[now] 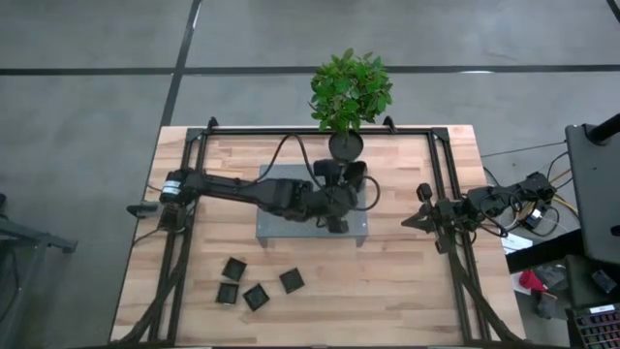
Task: Pick & Place Mini shaped plates
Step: Stack the black distorted square plate on the black distorted square plates on the shelf
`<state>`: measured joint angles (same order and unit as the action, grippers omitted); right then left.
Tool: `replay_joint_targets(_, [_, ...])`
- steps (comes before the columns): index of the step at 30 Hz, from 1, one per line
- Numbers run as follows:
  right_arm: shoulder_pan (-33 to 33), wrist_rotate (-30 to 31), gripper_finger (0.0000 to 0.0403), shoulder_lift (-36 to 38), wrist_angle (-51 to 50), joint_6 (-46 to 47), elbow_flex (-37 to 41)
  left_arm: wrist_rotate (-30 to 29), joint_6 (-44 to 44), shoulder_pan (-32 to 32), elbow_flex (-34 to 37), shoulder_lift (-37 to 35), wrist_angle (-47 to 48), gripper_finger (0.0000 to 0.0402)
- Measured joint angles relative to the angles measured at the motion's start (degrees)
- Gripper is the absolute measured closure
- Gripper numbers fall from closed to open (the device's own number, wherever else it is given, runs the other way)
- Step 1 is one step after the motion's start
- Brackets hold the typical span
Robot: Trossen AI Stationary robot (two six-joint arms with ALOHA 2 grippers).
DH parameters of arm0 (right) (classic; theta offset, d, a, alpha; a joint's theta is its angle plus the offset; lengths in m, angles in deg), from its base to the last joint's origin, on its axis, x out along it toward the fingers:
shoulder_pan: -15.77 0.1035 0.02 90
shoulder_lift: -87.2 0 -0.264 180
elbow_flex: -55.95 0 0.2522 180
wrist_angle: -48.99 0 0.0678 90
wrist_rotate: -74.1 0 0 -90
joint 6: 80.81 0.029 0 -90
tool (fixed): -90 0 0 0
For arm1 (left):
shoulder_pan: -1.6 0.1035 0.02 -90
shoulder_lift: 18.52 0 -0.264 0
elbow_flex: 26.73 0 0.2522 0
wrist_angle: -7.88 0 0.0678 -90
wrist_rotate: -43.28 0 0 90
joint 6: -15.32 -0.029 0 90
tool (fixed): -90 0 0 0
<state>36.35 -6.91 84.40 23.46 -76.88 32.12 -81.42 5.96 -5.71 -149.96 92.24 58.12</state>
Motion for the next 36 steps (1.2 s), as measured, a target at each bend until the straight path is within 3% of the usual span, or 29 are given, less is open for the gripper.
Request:
replay_joint_targets(4, [0.0,0.0,0.0394,0.0,0.0,0.0,0.0,2.6,2.2,0.6,0.0,0.0,0.2,0.0401])
replay_joint_targets(19, [0.0,0.0,0.0394,0.0,0.0,0.0,0.0,1.7,3.7,1.8,-0.1,0.0,5.2,0.0401])
replay_joint_targets(36, [0.0,0.0,0.0394,0.0,0.0,0.1,0.0,0.0,5.6,1.7,-0.1,0.0,4.3,0.0401])
